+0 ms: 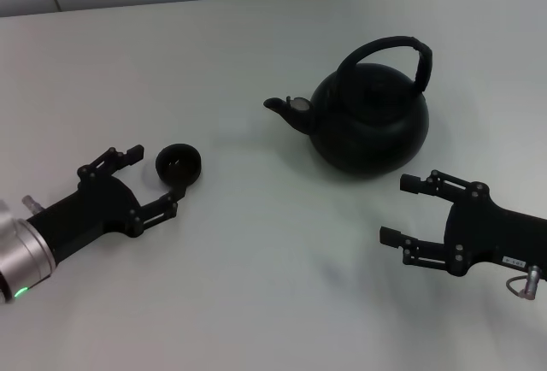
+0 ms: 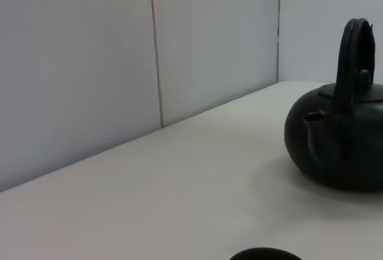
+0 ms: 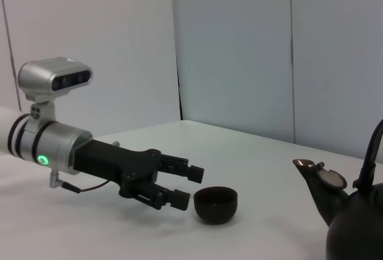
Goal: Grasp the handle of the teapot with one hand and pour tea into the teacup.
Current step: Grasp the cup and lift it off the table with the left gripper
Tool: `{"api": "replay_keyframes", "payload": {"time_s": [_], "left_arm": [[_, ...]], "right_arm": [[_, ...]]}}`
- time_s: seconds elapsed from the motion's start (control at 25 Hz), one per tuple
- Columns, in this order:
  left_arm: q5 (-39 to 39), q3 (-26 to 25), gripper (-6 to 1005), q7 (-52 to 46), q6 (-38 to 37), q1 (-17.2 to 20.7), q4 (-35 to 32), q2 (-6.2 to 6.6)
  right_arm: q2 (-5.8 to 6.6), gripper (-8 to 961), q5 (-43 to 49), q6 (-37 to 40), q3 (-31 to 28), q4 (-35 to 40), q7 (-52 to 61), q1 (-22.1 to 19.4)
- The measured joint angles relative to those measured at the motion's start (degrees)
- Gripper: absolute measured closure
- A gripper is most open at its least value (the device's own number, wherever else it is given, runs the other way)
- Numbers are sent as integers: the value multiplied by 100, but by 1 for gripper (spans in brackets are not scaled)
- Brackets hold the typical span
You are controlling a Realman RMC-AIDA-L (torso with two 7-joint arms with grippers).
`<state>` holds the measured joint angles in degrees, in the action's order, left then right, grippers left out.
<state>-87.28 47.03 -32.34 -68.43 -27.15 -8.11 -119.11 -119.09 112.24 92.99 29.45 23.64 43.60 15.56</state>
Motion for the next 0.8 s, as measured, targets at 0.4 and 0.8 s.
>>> {"api": "replay_keyframes", "payload": {"time_s": [0.4,0.8], "left_arm": [[-24,-1,234,88,355,-326,235,-8],[-8,-1,244,157,567,-526,360,-7]], "right_arm": [[0,150,0,0,-6,0,8,0],[0,150,-5,0,-19,0,28,0]]}}
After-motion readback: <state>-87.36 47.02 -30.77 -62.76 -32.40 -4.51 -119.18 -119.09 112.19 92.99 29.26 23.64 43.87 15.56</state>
